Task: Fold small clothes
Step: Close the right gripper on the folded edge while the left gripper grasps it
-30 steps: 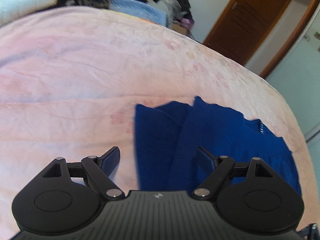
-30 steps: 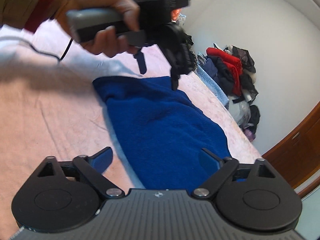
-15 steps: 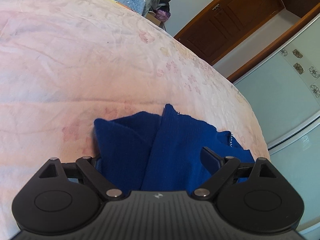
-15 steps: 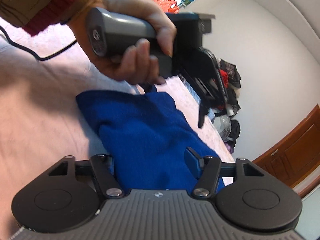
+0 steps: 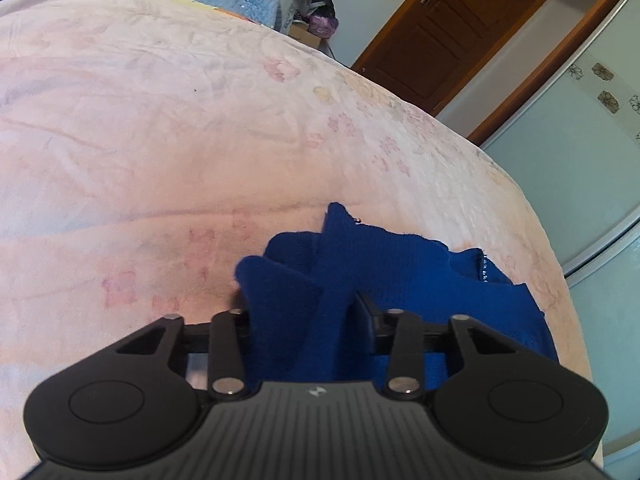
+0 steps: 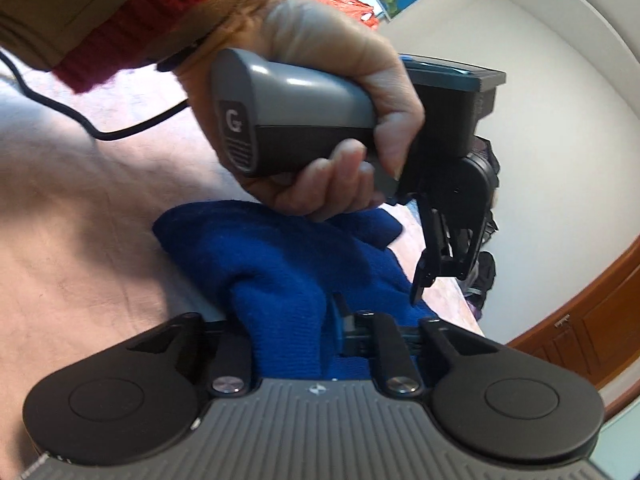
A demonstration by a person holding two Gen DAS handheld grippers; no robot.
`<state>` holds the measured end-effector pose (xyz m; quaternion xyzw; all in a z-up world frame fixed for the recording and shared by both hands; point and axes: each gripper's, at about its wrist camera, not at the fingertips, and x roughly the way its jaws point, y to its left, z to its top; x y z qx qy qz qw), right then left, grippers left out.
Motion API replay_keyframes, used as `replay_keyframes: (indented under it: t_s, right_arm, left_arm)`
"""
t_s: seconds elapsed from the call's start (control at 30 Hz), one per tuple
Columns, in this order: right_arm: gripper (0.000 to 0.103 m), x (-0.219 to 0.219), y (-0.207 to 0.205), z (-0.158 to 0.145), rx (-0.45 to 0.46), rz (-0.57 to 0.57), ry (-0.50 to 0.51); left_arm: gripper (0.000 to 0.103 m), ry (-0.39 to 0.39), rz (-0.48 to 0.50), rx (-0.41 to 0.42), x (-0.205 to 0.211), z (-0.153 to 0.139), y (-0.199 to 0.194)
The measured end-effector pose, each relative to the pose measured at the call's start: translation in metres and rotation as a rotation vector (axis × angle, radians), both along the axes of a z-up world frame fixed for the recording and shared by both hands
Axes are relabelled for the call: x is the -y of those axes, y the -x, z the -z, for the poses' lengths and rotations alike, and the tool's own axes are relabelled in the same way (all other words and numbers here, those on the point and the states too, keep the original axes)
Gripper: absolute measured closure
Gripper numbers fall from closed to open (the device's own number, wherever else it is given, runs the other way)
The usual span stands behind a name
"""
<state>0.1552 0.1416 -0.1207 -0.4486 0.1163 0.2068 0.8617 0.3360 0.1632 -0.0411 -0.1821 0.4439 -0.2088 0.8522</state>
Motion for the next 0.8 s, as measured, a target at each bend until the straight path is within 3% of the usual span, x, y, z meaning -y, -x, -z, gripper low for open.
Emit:
replay_keyframes:
  t_s: [0.07,0.17,0.3,0.53,0.8]
  right_arm:
    - [0.091,0.004,0.003,-0.002,-0.003,-0.010,-0.004]
    - [0.094,0.009,0.010,-0.003,-0.002,-0.025,-0.021]
    - [0.095,0.019,0.010,-0.008,-0.003,-0.035,-0.082]
    - [0.096,0.038,0.016,-0.029,-0.019,-0.032,-0.183]
    - [0.096,0.072,0.022,-0.058,-0.072,0.005,-0.317]
  left_arm:
    - [0.084,-0.022,-0.016,0.004,0.000,0.001,0.002]
    - [0.091,-0.023,-0.037,0.012,0.000,-0.001,0.007]
    - [0.092,-0.067,-0.054,0.032,0.009,-0.011,0.012]
    - [0.092,-0.052,-0.060,0.045,0.018,-0.035,0.019]
    - [0.092,-0.097,-0.096,0.044,0.038,-0.047,0.025]
